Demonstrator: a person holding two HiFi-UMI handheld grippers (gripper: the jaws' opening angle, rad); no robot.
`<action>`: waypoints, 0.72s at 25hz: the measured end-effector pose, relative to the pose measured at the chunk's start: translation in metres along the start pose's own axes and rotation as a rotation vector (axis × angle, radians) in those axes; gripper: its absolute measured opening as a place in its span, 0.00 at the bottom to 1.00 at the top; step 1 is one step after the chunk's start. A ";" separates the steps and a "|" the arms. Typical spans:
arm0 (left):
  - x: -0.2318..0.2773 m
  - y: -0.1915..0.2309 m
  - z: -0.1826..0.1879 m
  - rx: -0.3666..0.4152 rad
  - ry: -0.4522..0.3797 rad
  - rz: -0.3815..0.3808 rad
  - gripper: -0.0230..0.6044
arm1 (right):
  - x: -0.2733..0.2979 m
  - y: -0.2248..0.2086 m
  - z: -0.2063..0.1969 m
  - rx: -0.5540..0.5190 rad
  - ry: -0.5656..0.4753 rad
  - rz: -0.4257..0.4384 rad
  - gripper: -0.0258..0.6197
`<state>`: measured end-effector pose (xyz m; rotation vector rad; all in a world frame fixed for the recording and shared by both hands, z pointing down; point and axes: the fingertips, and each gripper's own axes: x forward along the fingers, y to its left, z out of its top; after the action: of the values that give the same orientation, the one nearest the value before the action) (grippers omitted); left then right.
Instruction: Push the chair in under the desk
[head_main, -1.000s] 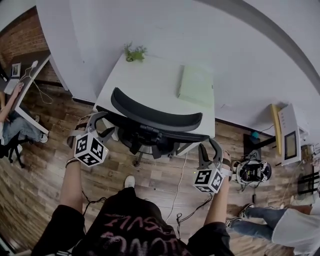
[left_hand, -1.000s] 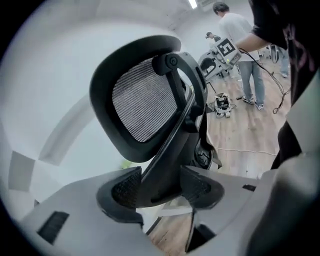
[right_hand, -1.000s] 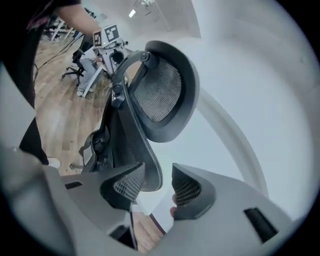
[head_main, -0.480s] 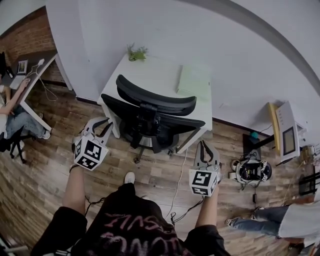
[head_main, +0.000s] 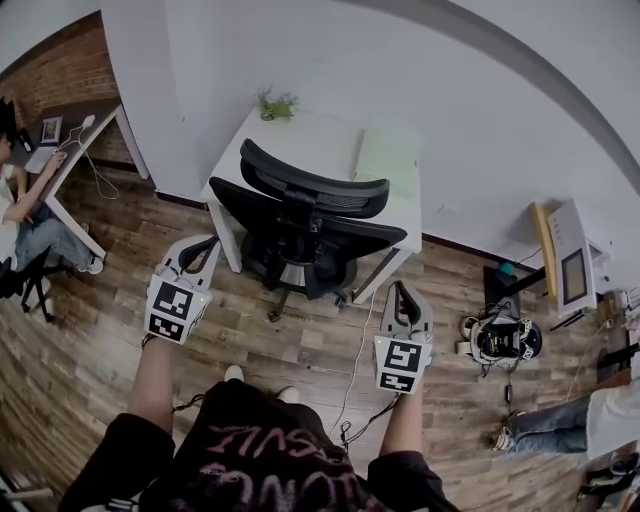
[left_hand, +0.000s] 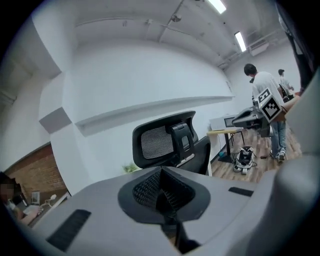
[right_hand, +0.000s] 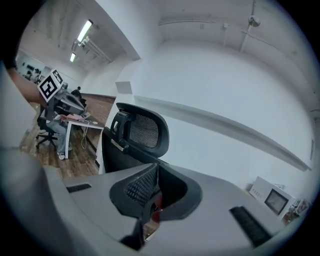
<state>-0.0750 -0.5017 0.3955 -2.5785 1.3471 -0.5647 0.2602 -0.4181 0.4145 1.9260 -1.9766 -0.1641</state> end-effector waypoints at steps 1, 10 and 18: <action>-0.002 0.002 0.002 -0.020 -0.012 0.005 0.06 | -0.003 0.001 0.001 0.016 -0.002 -0.002 0.08; -0.016 0.021 0.008 -0.154 -0.112 0.025 0.06 | -0.014 0.021 0.018 0.114 -0.028 -0.022 0.08; -0.019 0.045 0.009 -0.158 -0.148 0.029 0.06 | -0.011 0.034 0.033 0.113 -0.032 -0.064 0.08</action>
<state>-0.1151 -0.5119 0.3677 -2.6577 1.4289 -0.2656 0.2165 -0.4108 0.3938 2.0713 -1.9840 -0.1025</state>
